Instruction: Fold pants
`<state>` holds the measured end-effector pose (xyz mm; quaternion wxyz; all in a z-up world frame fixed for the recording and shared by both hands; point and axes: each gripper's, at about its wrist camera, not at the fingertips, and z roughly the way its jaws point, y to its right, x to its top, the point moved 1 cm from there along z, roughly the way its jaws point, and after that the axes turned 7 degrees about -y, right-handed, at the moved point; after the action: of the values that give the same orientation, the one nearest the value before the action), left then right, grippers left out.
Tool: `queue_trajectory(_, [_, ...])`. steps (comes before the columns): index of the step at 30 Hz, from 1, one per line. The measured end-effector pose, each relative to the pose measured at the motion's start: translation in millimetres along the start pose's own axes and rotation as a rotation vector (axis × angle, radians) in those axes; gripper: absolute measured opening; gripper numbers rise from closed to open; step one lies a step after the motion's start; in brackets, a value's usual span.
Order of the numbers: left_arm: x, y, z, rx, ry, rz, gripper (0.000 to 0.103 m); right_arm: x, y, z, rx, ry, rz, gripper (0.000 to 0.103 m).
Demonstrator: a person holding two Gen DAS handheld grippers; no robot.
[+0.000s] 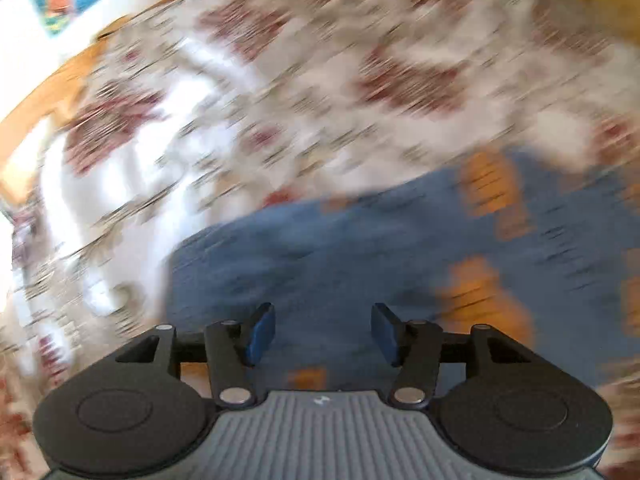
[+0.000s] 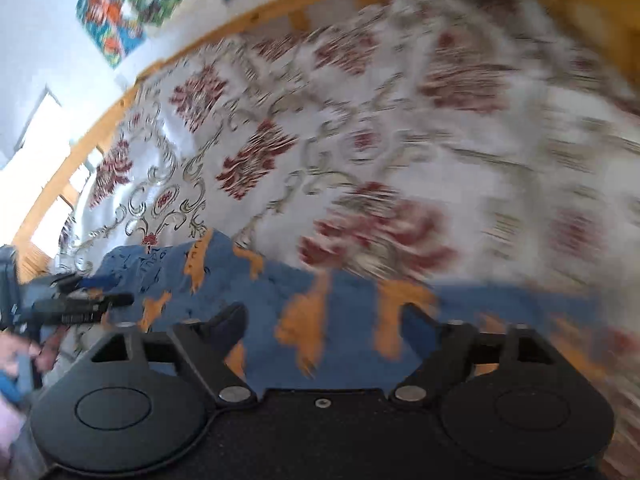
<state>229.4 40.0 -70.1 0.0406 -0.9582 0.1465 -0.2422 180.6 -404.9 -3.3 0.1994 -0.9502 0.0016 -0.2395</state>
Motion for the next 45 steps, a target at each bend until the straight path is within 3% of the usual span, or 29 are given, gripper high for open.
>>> queue_trajectory(4, [29,48,-34,-0.246,0.11,0.063,0.093,-37,59,-56,-0.013,0.007,0.094,0.102])
queue_trajectory(6, [53,87,-47,-0.33,0.147,0.148,0.098,-52,84,-64,-0.023,0.011,0.166,0.102])
queue_trajectory(11, [119,213,-55,-0.506,0.196,0.423,0.1,-85,135,-70,0.113,0.06,0.363,0.101])
queue_trajectory(14, [151,286,-40,-0.618,0.17,0.603,0.1,-96,150,-73,0.202,0.079,0.414,0.1])
queue_trajectory(17, [175,343,-16,-0.763,0.101,0.728,0.1,-105,157,-77,0.235,0.055,0.449,0.098])
queue_trajectory(20, [184,383,13,-0.786,-0.014,0.781,0.098,-106,158,-79,0.266,0.003,0.475,0.098])
queue_trajectory(24, [187,411,49,-0.761,-0.131,0.814,0.093,-103,160,-73,0.326,-0.035,0.531,0.099])
queue_trajectory(27, [184,413,58,-0.791,-0.134,0.791,0.097,-97,161,-64,0.336,-0.056,0.596,0.097])
queue_trajectory(32, [181,408,61,-0.811,-0.143,0.768,0.097,-97,160,-62,0.216,-0.04,0.727,0.09])
queue_trajectory(34, [180,408,61,-0.806,-0.149,0.766,0.097,-97,158,-60,0.2,-0.021,0.765,0.096])
queue_trajectory(38, [180,417,62,-0.773,-0.139,0.774,0.1,-91,152,-52,0.199,-0.003,0.778,0.1])
queue_trajectory(41, [182,423,61,-0.771,-0.143,0.756,0.1,-94,153,-51,0.216,0.038,0.811,0.093])
queue_trajectory(45, [180,412,59,-0.771,-0.148,0.717,0.098,-99,156,-52,0.143,0.051,0.785,0.068])
